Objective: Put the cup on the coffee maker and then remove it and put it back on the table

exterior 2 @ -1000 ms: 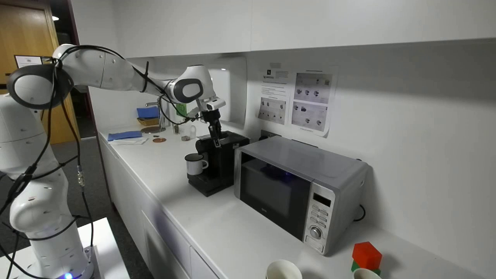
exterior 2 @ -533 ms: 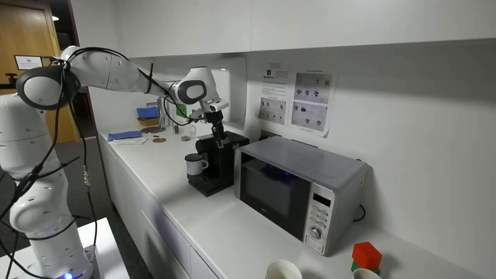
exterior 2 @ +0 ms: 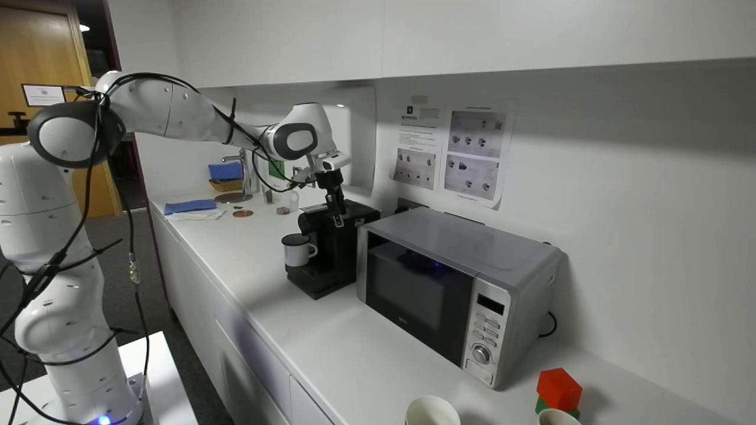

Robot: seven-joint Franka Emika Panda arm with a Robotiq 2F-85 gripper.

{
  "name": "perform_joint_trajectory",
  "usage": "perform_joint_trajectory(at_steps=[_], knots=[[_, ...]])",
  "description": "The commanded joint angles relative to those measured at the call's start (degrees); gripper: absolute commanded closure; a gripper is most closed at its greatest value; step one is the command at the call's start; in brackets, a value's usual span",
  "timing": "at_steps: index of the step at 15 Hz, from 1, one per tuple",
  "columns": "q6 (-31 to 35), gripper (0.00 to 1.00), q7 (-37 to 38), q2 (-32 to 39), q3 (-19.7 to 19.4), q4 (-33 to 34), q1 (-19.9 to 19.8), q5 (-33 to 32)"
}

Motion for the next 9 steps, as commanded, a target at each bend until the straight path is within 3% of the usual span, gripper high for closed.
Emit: perform_joint_trajectory(at_steps=[1,9], knots=[[-0.01,0.0,0.93,0.9,-1.1,1.38,1.04,-1.46],[0.09,0.0,0.87,1.37,-1.11,1.44,1.45,-1.35]])
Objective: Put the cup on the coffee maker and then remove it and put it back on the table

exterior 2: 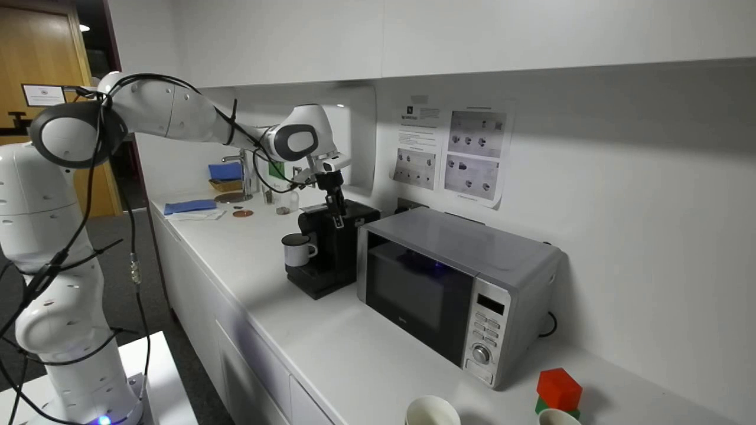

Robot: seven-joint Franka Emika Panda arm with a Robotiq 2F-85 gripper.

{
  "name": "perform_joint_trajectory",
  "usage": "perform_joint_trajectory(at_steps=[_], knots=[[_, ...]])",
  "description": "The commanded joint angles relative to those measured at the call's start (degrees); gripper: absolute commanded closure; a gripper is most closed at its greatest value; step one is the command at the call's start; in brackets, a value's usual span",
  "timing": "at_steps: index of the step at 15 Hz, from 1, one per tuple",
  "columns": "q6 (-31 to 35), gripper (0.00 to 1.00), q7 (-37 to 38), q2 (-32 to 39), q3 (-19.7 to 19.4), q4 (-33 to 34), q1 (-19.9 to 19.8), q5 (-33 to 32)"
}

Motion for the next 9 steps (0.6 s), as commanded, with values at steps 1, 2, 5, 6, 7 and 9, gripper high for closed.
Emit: perform_joint_trajectory(at_steps=[1,2,5,6,7,9], knots=[[-0.01,0.0,0.98,1.07,-0.94,1.49,1.09,-1.41],[-0.03,0.0,0.97,1.13,-0.95,1.52,1.13,-1.42],[-0.05,0.0,0.99,1.15,-0.96,1.48,1.16,-1.52],[-0.14,0.0,1.05,1.17,-0.95,1.54,1.17,-1.62],[-0.19,0.0,1.11,1.1,-0.97,1.6,1.15,-1.64],[-0.23,0.0,1.23,0.79,-1.07,1.58,1.06,-1.81]])
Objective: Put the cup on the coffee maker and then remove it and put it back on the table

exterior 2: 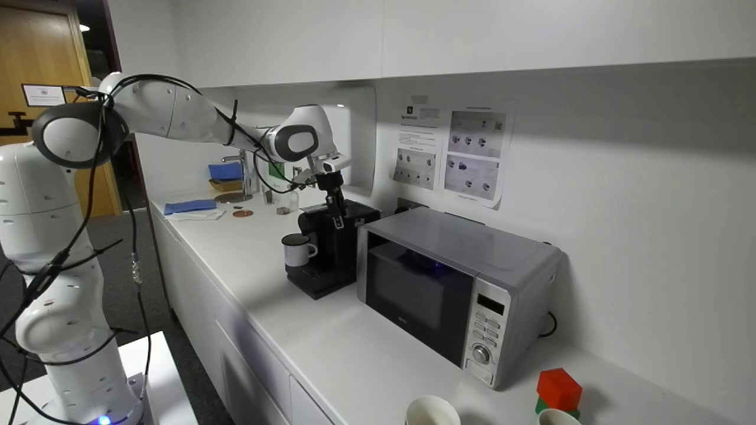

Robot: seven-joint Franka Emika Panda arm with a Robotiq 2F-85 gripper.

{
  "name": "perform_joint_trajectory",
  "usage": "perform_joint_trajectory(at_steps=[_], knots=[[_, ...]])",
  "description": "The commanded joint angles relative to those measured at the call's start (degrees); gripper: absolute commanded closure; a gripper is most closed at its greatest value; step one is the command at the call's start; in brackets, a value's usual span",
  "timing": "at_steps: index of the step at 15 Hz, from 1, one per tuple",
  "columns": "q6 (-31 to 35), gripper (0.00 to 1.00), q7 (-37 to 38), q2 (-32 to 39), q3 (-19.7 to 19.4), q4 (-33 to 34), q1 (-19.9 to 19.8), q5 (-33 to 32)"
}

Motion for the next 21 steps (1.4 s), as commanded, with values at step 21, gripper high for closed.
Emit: perform_joint_trajectory(at_steps=[21], knots=[[2.95,0.0,-5.78,-9.83,-2.62,-3.56,0.19,1.37]])
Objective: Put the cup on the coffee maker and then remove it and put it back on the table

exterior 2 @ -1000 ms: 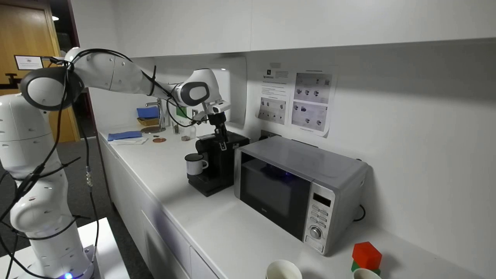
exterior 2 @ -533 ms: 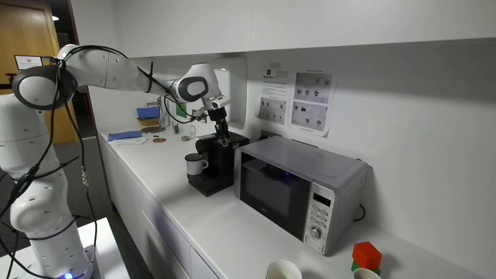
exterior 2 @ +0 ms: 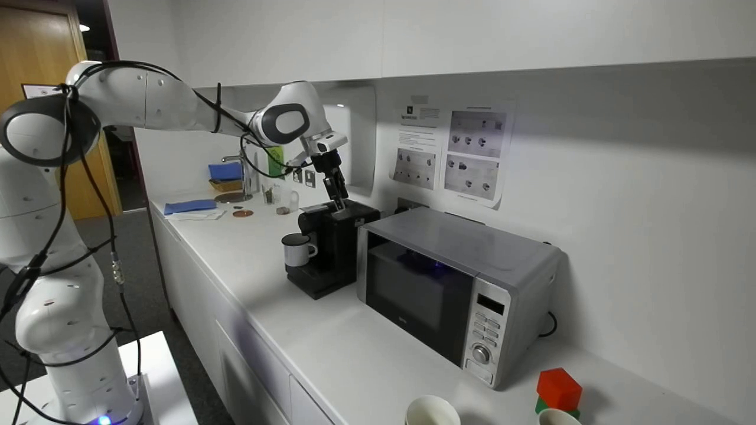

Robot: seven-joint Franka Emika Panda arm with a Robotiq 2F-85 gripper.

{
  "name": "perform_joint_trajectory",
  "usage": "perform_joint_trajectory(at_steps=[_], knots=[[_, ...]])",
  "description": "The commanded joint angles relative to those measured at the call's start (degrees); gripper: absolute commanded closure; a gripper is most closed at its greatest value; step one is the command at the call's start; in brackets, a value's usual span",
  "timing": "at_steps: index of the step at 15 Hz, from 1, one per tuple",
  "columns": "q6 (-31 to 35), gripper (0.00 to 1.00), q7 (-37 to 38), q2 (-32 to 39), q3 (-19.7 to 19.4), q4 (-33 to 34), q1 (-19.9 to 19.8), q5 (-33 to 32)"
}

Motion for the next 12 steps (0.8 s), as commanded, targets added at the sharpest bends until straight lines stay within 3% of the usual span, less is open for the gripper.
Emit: perform_joint_trajectory(at_steps=[1,6,12], knots=[[3.64,0.0,-7.07,-4.71,-0.53,-4.21,0.23,2.68],[8.78,0.0,-22.03,-8.9,-0.79,-9.38,0.48,5.98],[9.35,0.0,-38.94,-12.93,-2.16,-14.37,1.33,11.19]])
